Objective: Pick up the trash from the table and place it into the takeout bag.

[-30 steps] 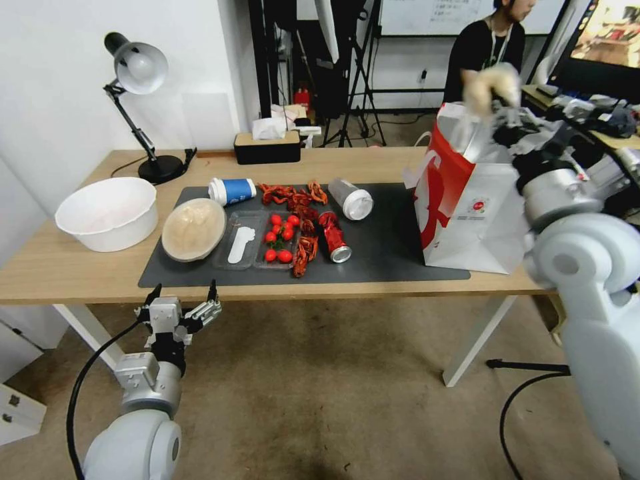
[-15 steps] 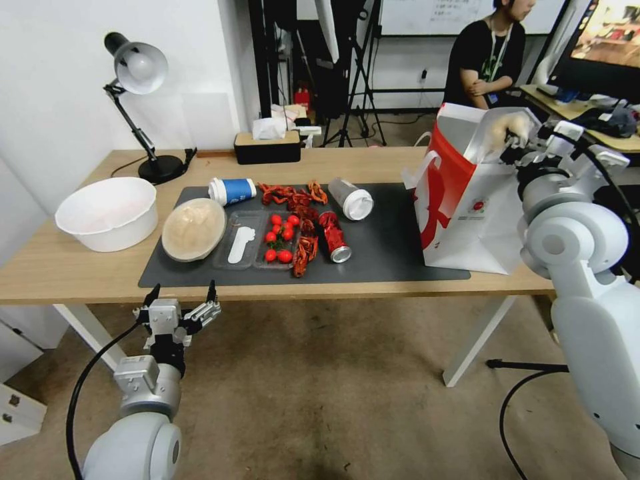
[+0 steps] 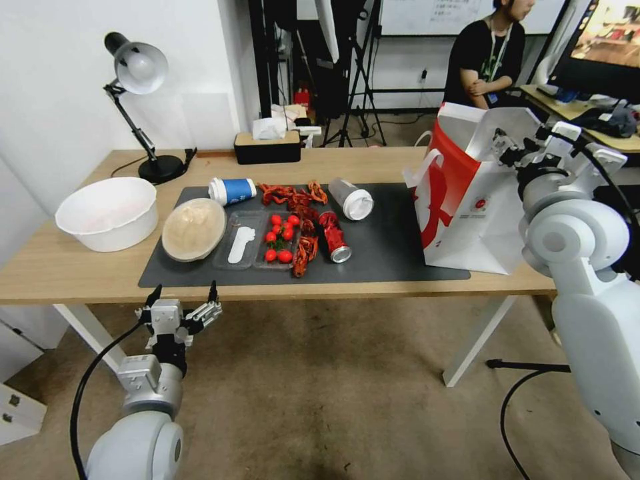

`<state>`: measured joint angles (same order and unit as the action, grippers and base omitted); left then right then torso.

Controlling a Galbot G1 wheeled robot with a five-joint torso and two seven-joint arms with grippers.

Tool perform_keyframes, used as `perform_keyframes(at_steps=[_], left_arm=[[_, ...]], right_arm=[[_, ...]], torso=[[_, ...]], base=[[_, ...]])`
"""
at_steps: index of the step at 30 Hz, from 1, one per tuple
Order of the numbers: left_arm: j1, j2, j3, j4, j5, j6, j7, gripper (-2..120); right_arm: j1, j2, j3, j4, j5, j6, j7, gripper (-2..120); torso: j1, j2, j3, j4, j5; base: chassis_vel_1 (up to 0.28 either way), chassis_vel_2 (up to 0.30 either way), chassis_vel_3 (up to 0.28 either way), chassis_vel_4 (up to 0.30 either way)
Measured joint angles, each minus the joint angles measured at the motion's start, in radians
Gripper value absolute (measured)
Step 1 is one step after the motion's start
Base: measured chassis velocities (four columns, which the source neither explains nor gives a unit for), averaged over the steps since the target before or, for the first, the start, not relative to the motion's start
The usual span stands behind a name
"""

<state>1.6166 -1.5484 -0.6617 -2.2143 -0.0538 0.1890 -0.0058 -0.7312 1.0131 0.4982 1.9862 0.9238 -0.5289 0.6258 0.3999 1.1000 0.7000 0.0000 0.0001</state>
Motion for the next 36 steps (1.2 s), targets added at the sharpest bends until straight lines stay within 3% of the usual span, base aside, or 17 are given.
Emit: perform_keyframes(at_steps=[3, 4, 7, 14, 17, 21, 24, 26, 32, 36], left_arm=[[-0.001, 0.002, 0.000, 0.002, 0.000, 0.000, 0.000, 100], [-0.001, 0.002, 0.000, 0.002, 0.000, 0.000, 0.000, 100], [-0.003, 0.003, 0.000, 0.006, 0.000, 0.000, 0.000, 100], [-0.004, 0.005, -0.001, 0.008, -0.002, 0.000, 0.000, 100], [-0.006, 0.007, -0.001, 0.011, -0.006, -0.001, 0.000, 100], [-0.006, 0.009, -0.001, 0.013, -0.007, -0.002, 0.000, 100], [-0.007, 0.013, -0.002, 0.015, -0.008, -0.004, 0.000, 100], [-0.007, 0.014, -0.003, 0.016, -0.009, -0.005, 0.000, 100], [-0.010, 0.019, -0.004, 0.023, -0.011, -0.008, -0.001, 100], [-0.013, 0.020, -0.004, 0.029, -0.013, -0.009, -0.001, 100]], right_arm=[[0.004, -0.005, 0.004, 0.028, 0.043, 0.078, -0.058, 88], [0.004, -0.005, 0.004, 0.028, 0.043, 0.078, -0.058, 88], [-0.021, -0.017, 0.009, 0.094, 0.085, 0.190, -0.221, 99], [-0.111, -0.049, 0.011, 0.204, 0.094, 0.264, -0.392, 100], [-0.280, -0.085, -0.006, 0.314, 0.023, 0.281, -0.462, 100], [-0.350, -0.096, -0.020, 0.340, -0.035, 0.292, -0.478, 100], [-0.534, -0.094, -0.058, 0.371, -0.275, 0.369, -0.501, 100], [-0.573, -0.085, -0.067, 0.371, -0.322, 0.388, -0.495, 100], [-0.757, -0.023, -0.111, 0.351, -0.521, 0.528, -0.427, 100], [-0.893, 0.038, -0.167, 0.288, -0.683, 0.637, -0.326, 100]], torso=[[0.000, 0.000, 0.000, 0.0001, 0.0001], [0.000, 0.000, 0.000, 0.0001, 0.0001], [0.000, 0.000, 0.000, 0.0001, -0.0002], [0.000, 0.000, 0.000, 0.0000, -0.0003], [0.000, 0.000, 0.000, 0.0000, -0.0001], [0.000, 0.000, 0.000, 0.0000, 0.0000], [0.000, 0.000, 0.000, 0.0001, -0.0001], [0.000, 0.000, 0.000, 0.0001, 0.0000], [0.000, 0.000, 0.000, 0.0000, -0.0002], [0.000, 0.000, 0.000, 0.0000, -0.0002]], base=[[0.000, 0.000, 0.000, 0.000], [0.000, 0.000, 0.000, 0.000], [0.000, 0.000, 0.000, 0.000], [0.000, 0.000, 0.000, 0.000], [0.000, 0.000, 0.000, 0.000], [0.000, 0.000, 0.000, 0.000], [0.000, 0.000, 0.000, 0.000], [0.000, 0.000, 0.000, 0.000], [0.000, 0.000, 0.000, 0.000], [0.000, 0.000, 0.000, 0.000]])
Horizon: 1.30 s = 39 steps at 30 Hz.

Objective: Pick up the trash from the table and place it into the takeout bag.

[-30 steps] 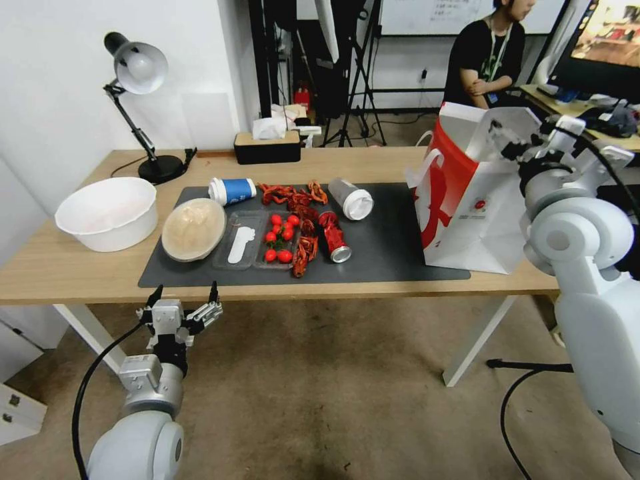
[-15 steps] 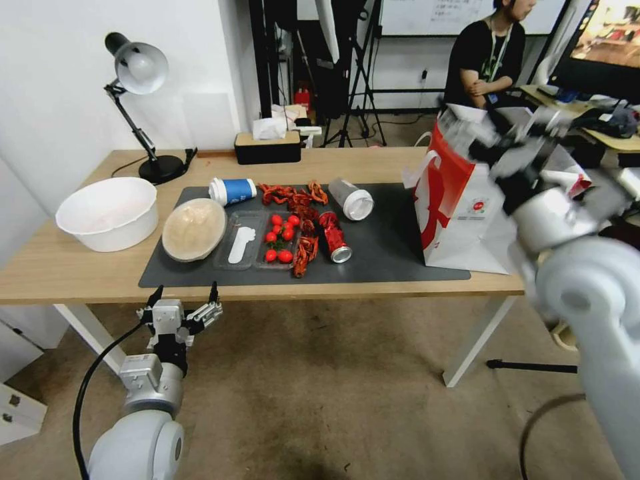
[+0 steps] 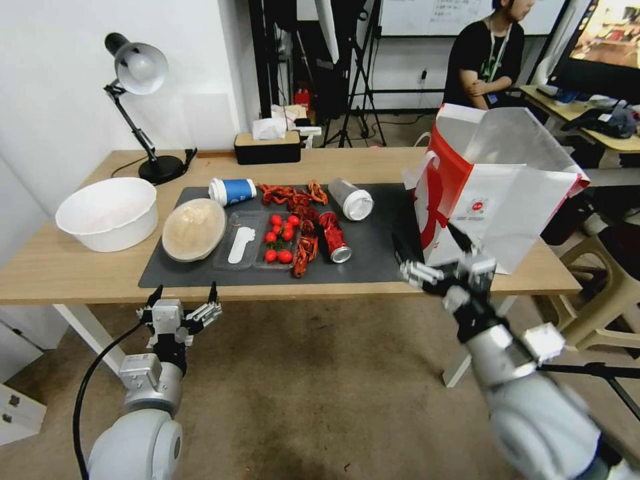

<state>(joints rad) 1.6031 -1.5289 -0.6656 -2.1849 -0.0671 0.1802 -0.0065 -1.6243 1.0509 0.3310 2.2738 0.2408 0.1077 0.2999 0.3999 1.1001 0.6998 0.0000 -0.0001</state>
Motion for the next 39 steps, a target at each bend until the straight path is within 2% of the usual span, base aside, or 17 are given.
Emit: perform_keyframes(at_steps=[10, 22, 24, 28, 32, 35, 36, 39], left_arm=[[-0.001, 0.000, 0.000, 0.006, -0.001, -0.004, -0.001, 100], [0.000, 0.002, -0.002, 0.008, -0.003, -0.011, -0.001, 100], [0.001, 0.003, -0.003, 0.008, -0.003, -0.011, -0.002, 100], [0.003, 0.003, -0.003, 0.002, -0.004, -0.012, -0.002, 100], [0.005, 0.000, -0.002, -0.002, -0.003, -0.012, -0.002, 100], [0.009, -0.011, 0.003, -0.009, 0.007, -0.012, -0.002, 100], [0.009, -0.011, 0.003, -0.009, 0.007, -0.012, -0.002, 100], [0.014, -0.017, 0.000, -0.016, 0.013, -0.013, -0.001, 100]], right_arm=[[-0.067, 0.036, -0.056, -0.110, -0.092, 0.102, 0.056, 100], [-0.057, 0.059, -0.103, -0.158, -0.103, 0.121, 0.075, 100], [-0.039, 0.060, -0.109, -0.156, -0.099, 0.109, 0.080, 100], [0.083, 0.060, -0.145, -0.132, -0.036, 0.006, 0.111, 100], [0.158, 0.054, -0.177, -0.132, 0.019, -0.043, 0.110, 100], [0.333, 0.030, -0.275, -0.173, 0.185, -0.123, 0.071, 100], [0.333, 0.030, -0.275, -0.173, 0.185, -0.123, 0.071, 100], [0.496, 0.002, -0.349, -0.248, 0.301, -0.208, 0.071, 100]], torso=[[0.000, 0.000, 0.000, 0.0002, -0.0005], [0.000, 0.000, 0.000, -0.0001, 0.0001], [0.000, 0.000, 0.000, -0.0001, -0.0002], [0.000, 0.000, 0.000, 0.0001, 0.0002], [0.000, 0.000, 0.000, 0.0001, 0.0001], [0.000, 0.000, 0.000, 0.0001, 0.0003], [0.000, 0.000, 0.000, 0.0001, 0.0003], [0.000, 0.000, 0.000, 0.0000, 0.0001]], base=[[0.000, 0.000, 0.000, 0.000], [0.000, 0.000, 0.000, 0.000], [0.000, 0.000, 0.000, 0.000], [0.000, 0.000, 0.000, 0.000], [0.000, 0.000, 0.000, 0.000], [0.000, 0.000, 0.000, 0.000], [0.000, 0.000, 0.000, 0.000], [0.000, 0.000, 0.000, 0.000]])
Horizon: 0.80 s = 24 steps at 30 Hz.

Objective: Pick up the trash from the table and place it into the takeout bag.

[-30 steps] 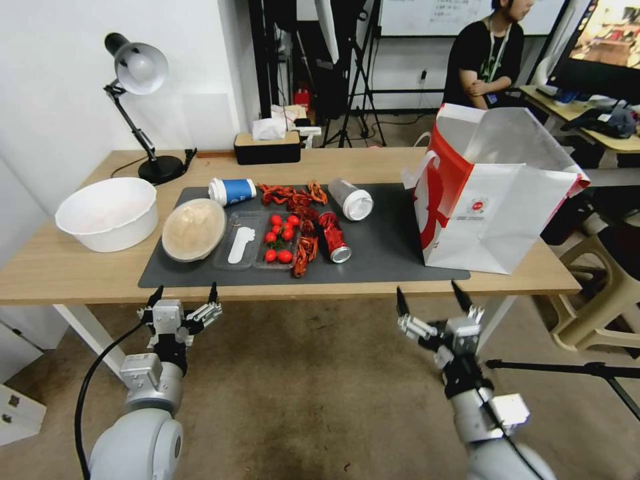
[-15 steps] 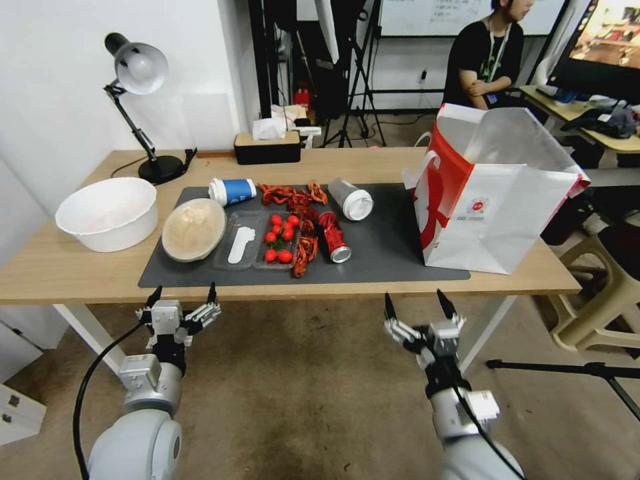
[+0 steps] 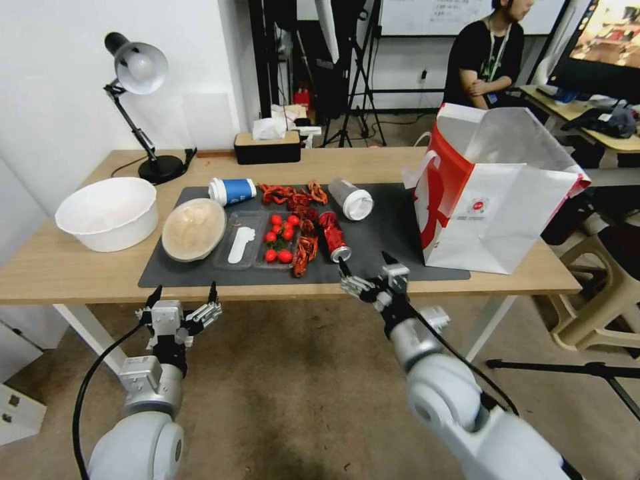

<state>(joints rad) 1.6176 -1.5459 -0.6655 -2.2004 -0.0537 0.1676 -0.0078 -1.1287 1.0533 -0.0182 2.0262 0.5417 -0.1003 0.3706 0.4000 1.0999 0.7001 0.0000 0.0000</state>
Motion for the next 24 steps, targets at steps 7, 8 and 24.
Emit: perform_keyframes(at_steps=[7, 8, 24], left_arm=[[0.001, -0.010, -0.007, 0.000, 0.007, -0.005, 0.000, 100], [0.001, -0.012, -0.008, 0.000, 0.007, -0.005, -0.001, 100], [0.002, -0.015, -0.015, 0.000, 0.007, -0.023, -0.004, 100]], right_arm=[[0.188, 0.004, -0.105, -0.144, 0.065, -0.046, 0.021, 100], [0.202, 0.008, -0.117, -0.156, 0.073, -0.049, 0.024, 100], [0.258, 0.053, -0.176, -0.235, 0.081, -0.066, 0.057, 70]], torso=[[0.000, 0.000, 0.000, 0.0001, -0.0001], [0.000, 0.000, 0.000, 0.0000, 0.0000], [0.000, 0.000, 0.000, 0.0000, -0.0001]], base=[[0.000, 0.000, 0.000, 0.000], [0.000, 0.000, 0.000, 0.000], [0.000, 0.000, 0.000, 0.000]])
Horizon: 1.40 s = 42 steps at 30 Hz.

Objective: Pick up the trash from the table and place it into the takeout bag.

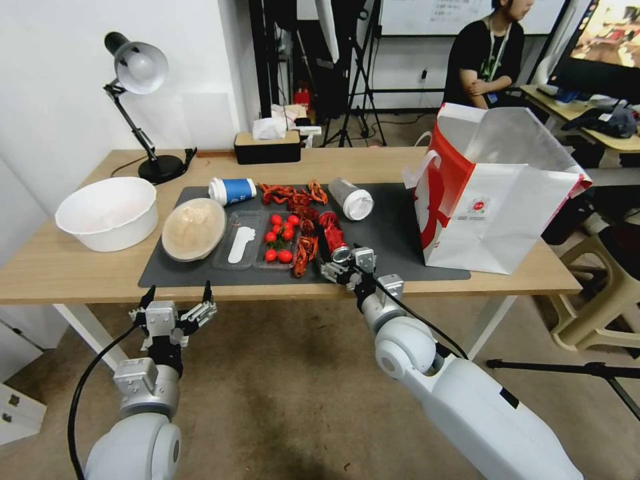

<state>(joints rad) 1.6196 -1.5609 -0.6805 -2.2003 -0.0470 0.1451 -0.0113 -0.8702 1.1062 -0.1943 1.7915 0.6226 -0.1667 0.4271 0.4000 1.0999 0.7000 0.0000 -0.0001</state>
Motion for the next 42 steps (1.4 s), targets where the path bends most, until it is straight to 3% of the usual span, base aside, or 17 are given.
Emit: perform_keyframes(at_steps=[5, 15, 19, 25, 30, 35, 37, 42], left_arm=[[-0.001, 0.003, 0.000, 0.003, 0.000, -0.001, 0.000, 100], [-0.005, 0.004, 0.002, 0.010, 0.000, -0.002, 0.000, 100], [-0.006, 0.006, 0.002, 0.011, -0.001, -0.002, -0.001, 100], [-0.005, 0.006, 0.004, 0.012, 0.002, -0.003, 0.000, 100], [-0.003, 0.003, 0.009, 0.011, 0.007, -0.005, 0.000, 100], [0.002, -0.002, 0.017, 0.008, 0.014, -0.009, 0.001, 100], [0.003, -0.002, 0.017, 0.007, 0.014, -0.010, 0.001, 100], [0.008, -0.003, 0.017, -0.001, 0.014, -0.016, 0.001, 100]], right_arm=[[-0.001, 0.002, 0.000, 0.000, 0.000, 0.000, 0.001, 53], [-0.016, -0.005, 0.013, 0.028, 0.000, 0.001, 0.001, 53], [-0.027, -0.022, 0.049, 0.105, 0.020, 0.018, -0.035, 53], [0.002, -0.098, 0.227, 0.310, 0.114, 0.010, -0.084, 53], [0.078, -0.198, 0.371, 0.375, 0.202, -0.024, 0.006, 53], [0.161, -0.250, 0.474, 0.342, 0.289, -0.087, 0.112, 53], [0.175, -0.255, 0.485, 0.328, 0.294, -0.100, 0.133, 53], [0.206, -0.269, 0.512, 0.283, 0.367, -0.245, 0.289, 53]], torso=[[0.000, 0.000, 0.000, 0.0000, 0.0000], [0.000, 0.000, 0.000, -0.0001, 0.0001], [0.000, 0.000, 0.000, 0.0000, 0.0002], [0.000, 0.000, 0.000, -0.0002, 0.0001], [0.000, 0.000, 0.000, -0.0001, 0.0000], [0.000, 0.000, 0.000, -0.0001, 0.0004], [0.000, 0.000, 0.000, 0.0000, 0.0003], [0.000, 0.000, 0.000, -0.0002, 0.0003]], base=[[0.000, 0.000, 0.000, 0.000], [0.000, 0.000, 0.000, 0.000], [0.000, 0.000, 0.000, 0.000], [0.000, 0.000, 0.000, 0.000], [0.000, 0.000, 0.000, 0.000], [0.000, 0.000, 0.000, 0.000], [0.000, 0.000, 0.000, 0.000], [0.000, 0.000, 0.000, 0.000]])
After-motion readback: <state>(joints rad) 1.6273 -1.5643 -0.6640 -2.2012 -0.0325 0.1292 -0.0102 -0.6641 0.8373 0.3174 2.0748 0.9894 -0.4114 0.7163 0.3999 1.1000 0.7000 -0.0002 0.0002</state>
